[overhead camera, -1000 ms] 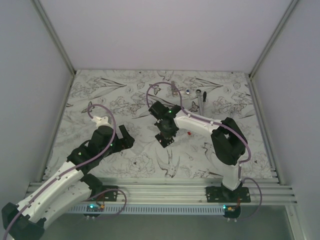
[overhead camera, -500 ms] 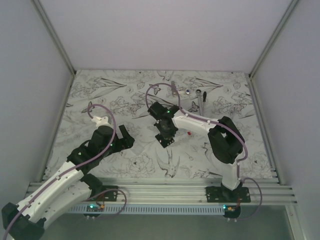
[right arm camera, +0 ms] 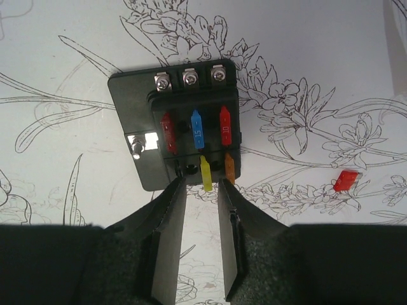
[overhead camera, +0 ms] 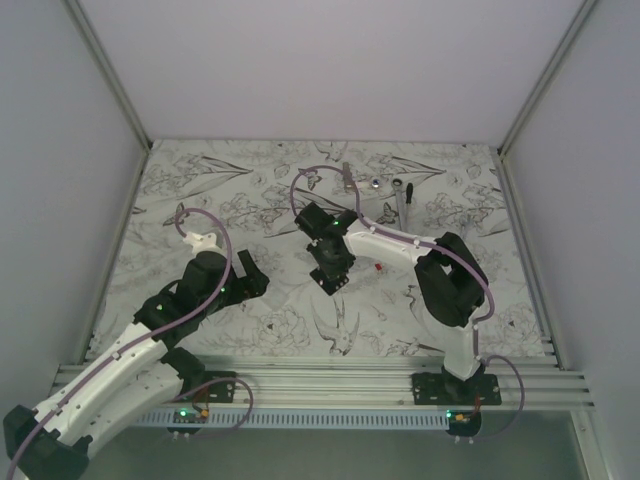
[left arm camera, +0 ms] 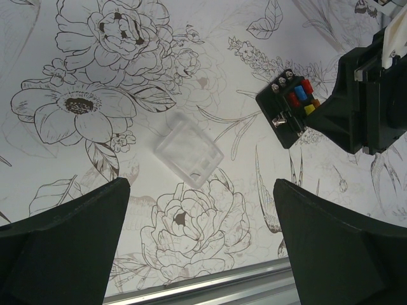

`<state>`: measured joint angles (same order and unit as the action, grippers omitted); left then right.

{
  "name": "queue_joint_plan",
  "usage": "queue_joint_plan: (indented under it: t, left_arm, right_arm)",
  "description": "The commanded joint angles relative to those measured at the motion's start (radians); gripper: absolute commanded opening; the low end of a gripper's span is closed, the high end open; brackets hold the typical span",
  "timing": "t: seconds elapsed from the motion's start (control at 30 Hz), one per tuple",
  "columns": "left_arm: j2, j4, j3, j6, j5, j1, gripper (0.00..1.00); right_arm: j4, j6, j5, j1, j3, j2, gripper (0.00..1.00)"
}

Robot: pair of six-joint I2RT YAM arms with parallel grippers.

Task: Snap on the fuse box
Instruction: Install the fuse at the fuse box base.

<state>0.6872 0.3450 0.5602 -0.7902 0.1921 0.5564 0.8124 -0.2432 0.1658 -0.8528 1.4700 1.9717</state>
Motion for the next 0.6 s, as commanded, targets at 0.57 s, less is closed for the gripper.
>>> queue_joint_plan:
  t: [0.57]
  left_arm:
    - [0.005,0.028,0.018,0.001,-0.015,-0.004,1.0]
  right_arm:
    - [-0.266,0.152,-0.031,0.003,-0.224,-0.258,0.32]
